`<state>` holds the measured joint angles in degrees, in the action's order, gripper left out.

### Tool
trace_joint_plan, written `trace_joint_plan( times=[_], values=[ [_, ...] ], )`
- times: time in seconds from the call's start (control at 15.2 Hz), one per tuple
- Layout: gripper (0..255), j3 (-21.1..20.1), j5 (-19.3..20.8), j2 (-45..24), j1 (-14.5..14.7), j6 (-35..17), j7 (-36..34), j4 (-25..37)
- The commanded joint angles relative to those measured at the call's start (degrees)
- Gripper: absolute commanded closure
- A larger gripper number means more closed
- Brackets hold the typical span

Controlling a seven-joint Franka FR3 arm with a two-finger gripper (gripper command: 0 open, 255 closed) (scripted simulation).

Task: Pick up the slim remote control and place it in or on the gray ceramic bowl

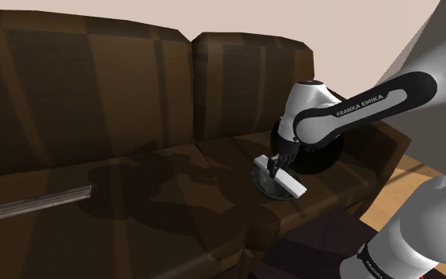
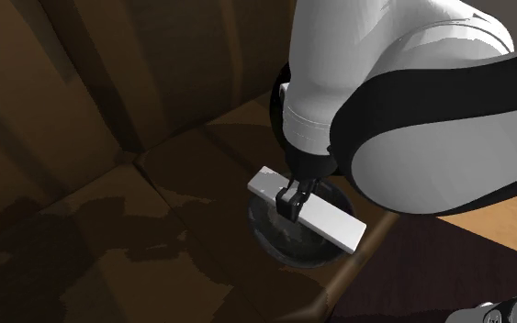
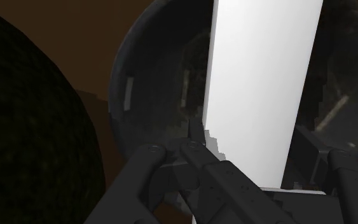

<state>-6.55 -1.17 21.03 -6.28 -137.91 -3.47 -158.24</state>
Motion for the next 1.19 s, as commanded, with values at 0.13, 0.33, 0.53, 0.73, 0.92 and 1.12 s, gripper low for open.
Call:
trace_joint_plan(
  times=[0.13, 0.33, 0.53, 0.73, 0.92, 1.12],
  values=[
    [255, -0.1, 0.0, -0.2, 0.0, -0.3, -0.1, -0.1],
    [0, -0.1, 0.0, -0.2, 0.0, -0.3, -0.1, -0.1],
    [0, -0.1, 0.0, -0.2, 0.0, -0.3, -0.1, -0.1],
    [0, 0.1, -0.2, 1.6, 0.1, 2.2, 0.1, 0.7],
    [0, 0.3, -0.4, 5.8, 0.4, 9.1, 0.3, 3.3],
    [0, 0.3, -0.4, 5.8, 0.4, 9.1, 0.3, 3.3]
  ],
)
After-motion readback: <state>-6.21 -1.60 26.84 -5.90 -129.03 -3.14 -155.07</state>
